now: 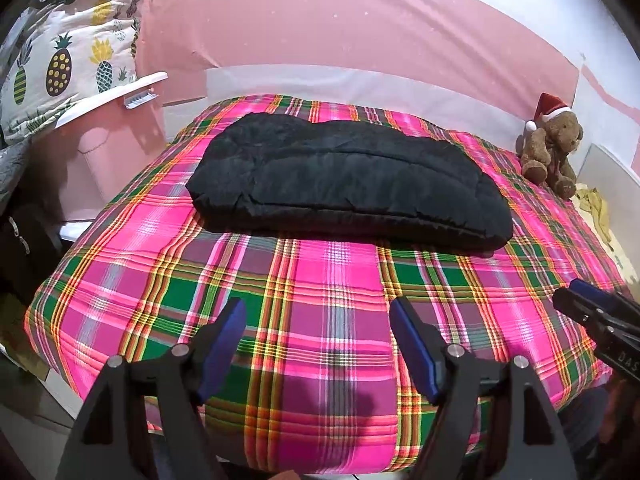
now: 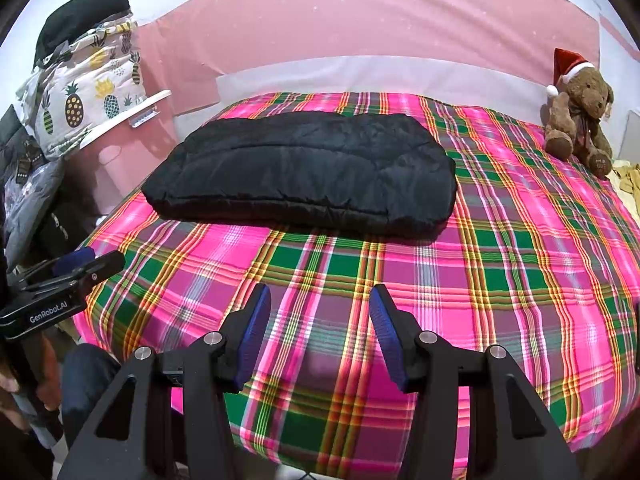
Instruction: Fold large clothes
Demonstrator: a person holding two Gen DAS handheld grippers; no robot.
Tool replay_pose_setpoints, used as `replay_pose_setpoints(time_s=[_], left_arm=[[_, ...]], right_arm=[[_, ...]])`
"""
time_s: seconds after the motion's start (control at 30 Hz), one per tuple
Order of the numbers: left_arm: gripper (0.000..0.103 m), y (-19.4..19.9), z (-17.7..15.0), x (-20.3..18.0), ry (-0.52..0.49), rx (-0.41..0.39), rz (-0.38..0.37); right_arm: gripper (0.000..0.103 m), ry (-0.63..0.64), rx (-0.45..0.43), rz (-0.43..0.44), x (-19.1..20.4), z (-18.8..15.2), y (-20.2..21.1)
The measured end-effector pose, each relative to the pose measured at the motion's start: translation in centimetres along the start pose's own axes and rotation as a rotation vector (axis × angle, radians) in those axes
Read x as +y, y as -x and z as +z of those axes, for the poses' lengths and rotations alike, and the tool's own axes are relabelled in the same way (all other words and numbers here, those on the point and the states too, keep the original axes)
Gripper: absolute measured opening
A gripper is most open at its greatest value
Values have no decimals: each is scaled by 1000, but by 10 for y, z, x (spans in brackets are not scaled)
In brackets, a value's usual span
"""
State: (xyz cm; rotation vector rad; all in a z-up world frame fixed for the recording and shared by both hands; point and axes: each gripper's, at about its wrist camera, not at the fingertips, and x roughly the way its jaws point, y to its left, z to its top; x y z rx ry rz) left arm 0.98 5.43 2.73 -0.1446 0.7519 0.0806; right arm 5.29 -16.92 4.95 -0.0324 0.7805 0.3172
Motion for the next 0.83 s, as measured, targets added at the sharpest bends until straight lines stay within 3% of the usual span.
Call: replay_pose_setpoints(time_s=[0.83], left_arm=[[76, -7, -6, 0, 10, 18, 37]], right_arm=[[52, -11, 18, -5, -3, -3, -4]])
